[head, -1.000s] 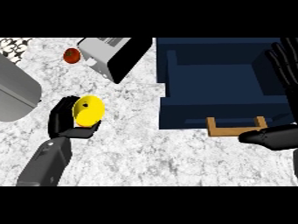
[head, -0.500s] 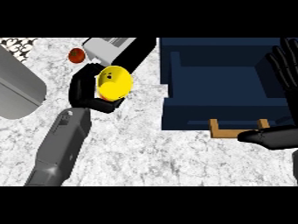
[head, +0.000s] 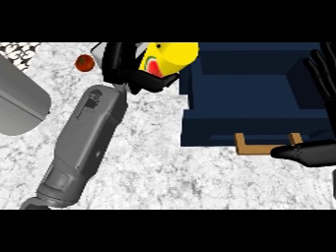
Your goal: Pick up the cup, place it into the drawer and close the drawer
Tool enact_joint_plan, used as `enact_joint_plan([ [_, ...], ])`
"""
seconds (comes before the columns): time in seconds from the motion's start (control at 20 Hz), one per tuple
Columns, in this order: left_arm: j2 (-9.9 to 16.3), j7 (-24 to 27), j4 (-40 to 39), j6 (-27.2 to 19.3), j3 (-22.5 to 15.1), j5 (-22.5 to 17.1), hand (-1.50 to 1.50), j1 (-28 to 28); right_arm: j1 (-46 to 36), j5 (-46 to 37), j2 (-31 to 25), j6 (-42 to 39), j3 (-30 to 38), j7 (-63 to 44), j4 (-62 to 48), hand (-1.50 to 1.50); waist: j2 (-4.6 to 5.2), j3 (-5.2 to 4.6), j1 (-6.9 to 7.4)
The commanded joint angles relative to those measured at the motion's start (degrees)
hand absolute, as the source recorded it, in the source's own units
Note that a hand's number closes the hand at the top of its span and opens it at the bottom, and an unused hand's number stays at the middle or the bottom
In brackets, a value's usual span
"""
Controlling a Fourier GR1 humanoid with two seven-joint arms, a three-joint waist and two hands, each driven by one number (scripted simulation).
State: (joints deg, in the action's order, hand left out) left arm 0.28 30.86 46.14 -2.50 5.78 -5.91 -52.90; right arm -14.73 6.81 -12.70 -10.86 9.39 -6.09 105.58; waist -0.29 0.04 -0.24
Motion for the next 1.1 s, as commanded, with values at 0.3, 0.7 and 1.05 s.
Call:
enact_joint_plan([
  [0.3, -0.28, -13.02, -11.14, -13.21, -8.11, -4.80, 1.50, -17.84, -3.86, 0.07, -0.13, 0.82, -0.16, -1.77, -0.47, -1.50, 0.74, -0.02, -2.07],
  [0.7, -0.28, -16.23, -25.47, -18.37, -13.97, -7.65, 1.50, -25.61, -3.94, 0.14, -0.47, -2.27, -0.16, 4.74, -5.48, -1.50, 2.06, 0.12, -5.11],
  [1.05, -0.28, -20.24, -29.89, -13.08, -22.85, -10.25, 1.50, -23.62, -5.88, -0.78, 1.89, -1.45, -3.85, 3.19, -4.14, -1.50, 2.41, 0.12, -8.50],
])
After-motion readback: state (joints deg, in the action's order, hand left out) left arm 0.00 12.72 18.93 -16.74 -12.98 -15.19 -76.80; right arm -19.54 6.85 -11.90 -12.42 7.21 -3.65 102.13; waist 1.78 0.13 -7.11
